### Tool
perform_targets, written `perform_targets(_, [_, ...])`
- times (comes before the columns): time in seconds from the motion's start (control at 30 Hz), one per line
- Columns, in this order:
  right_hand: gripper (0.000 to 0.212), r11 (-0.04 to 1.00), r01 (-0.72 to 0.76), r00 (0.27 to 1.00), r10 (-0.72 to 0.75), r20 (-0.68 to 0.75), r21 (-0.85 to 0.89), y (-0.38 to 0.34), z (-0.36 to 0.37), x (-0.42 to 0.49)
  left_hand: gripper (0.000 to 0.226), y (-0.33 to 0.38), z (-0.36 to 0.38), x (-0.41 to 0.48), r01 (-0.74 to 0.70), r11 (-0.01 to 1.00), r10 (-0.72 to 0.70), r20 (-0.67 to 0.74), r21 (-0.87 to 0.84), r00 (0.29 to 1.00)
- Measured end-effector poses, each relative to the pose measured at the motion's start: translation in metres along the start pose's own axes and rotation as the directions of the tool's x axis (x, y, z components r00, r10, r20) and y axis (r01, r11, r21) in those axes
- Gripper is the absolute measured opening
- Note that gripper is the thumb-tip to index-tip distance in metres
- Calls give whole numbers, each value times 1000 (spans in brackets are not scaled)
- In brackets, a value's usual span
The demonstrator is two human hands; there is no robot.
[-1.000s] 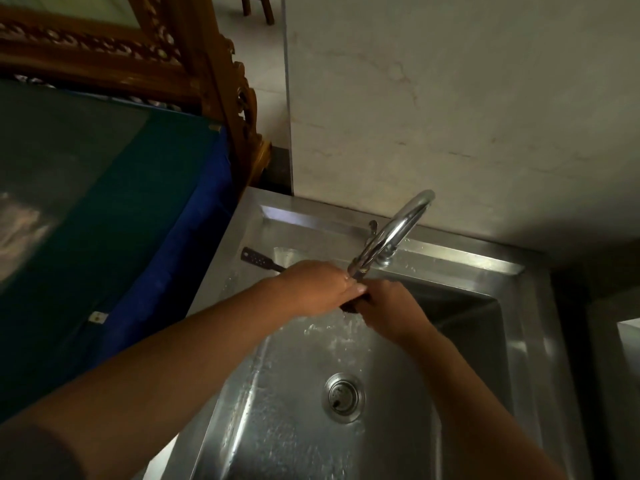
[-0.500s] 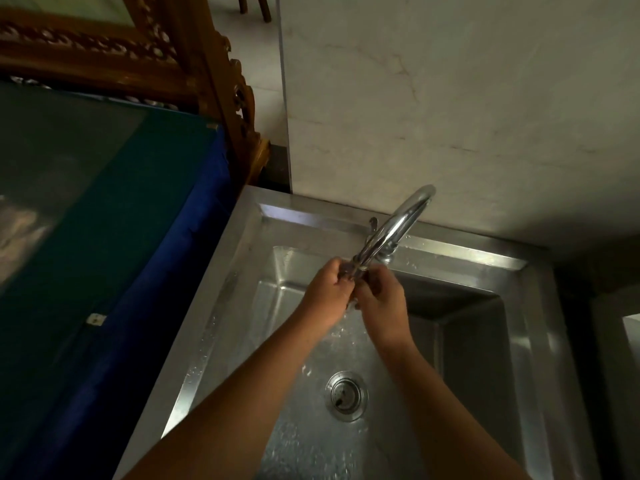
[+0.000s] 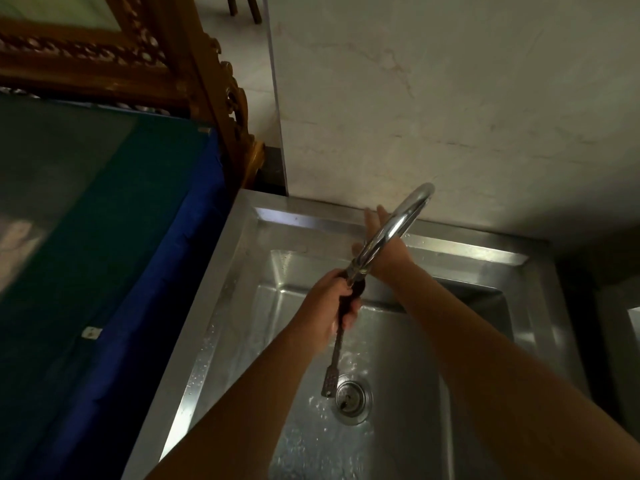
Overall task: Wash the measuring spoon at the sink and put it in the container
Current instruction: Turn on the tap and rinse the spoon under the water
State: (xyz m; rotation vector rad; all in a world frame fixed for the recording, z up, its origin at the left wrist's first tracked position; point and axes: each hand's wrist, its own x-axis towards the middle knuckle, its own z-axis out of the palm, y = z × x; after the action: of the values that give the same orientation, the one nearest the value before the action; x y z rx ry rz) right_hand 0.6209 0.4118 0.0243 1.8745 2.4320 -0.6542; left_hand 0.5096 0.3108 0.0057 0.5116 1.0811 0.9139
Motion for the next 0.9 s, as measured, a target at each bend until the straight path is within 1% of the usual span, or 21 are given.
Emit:
perform_targets(0.1, [43,999,-36,999,35,17,33,1,-1,7,20,-1,-4,1,-8,1000,8,0,18,1000])
perform_targets(0.17, [40,995,-47,999,48,-10,83,1,-1,8,19,-2,-8,1,-19,1000,19,-2,13,1000])
perform_targets(0.27, [41,995,-33,999,36,-28,97,4,2,4,20,-5,-10,3,-22,1000,22,-8,-12,1000])
perform_targets(0.37, [44,962,-56,994,79,-78,266,8,9,2,19,-7,-8,3,1,1000,-1,-3,-25,1000])
perform_targets(0.43, [42,943,-72,985,118,-124,325,10,17,-1,18,-7,-5,2,4,1000,-3,1,-27,1000])
perform_targets(0.5, [38,954,-68,978,122,-170,292,15,24,-3,18,-6,-1,1,5,999,-5,2,-41,1000])
perform_targets(0.57, [38,972,-37,981,80,-176,231,21,28,-5,19,-4,2,-3,10,998,-11,-11,-61,1000])
perform_targets(0.6, [39,973,-18,984,58,-168,230,23,29,-7,21,-3,3,-6,14,997,-16,-27,-77,1000])
perform_targets(0.63, [40,965,-1,986,45,-163,262,25,29,-10,22,-2,3,-9,15,995,-19,-42,-95,999])
perform_targets(0.67, [40,944,8,985,48,-163,329,25,30,-15,23,-1,4,-12,12,994,-18,-52,-112,998])
perform_targets(0.73, [43,855,-27,986,108,-127,518,21,33,-33,24,2,5,-21,-7,990,-3,-64,-143,998])
perform_targets(0.77, [40,774,-75,987,148,-65,629,19,35,-45,26,3,5,-25,-18,985,5,-79,-173,997])
perform_targets(0.83, [28,554,-218,973,189,133,804,13,36,-74,28,7,4,-34,-53,968,22,-124,-246,992])
perform_targets(0.87, [22,467,-279,959,172,223,839,10,34,-90,28,9,4,-39,-66,958,26,-146,-278,989])
perform_targets(0.9, [23,427,-310,951,143,276,849,8,31,-107,28,11,4,-45,-74,949,23,-165,-306,986])
